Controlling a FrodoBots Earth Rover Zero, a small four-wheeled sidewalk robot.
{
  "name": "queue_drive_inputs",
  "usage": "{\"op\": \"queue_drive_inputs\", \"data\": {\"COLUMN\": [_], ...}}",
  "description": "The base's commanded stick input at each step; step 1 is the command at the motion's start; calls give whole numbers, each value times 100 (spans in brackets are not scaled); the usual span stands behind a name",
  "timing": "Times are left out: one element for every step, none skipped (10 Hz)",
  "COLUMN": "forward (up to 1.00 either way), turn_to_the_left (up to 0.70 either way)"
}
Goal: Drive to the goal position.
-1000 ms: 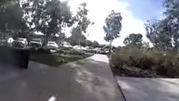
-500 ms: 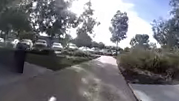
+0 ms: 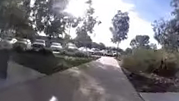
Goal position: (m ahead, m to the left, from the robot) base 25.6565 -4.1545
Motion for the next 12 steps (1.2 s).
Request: {"op": "queue_drive_inputs", "data": {"forward": [100, 100, 100, 100, 100, 100, 100, 100, 100, 100, 100, 100], "turn_to_the_left": [-40, -40, -40, -40, 0, 0, 0, 0, 0, 0, 0, 0]}}
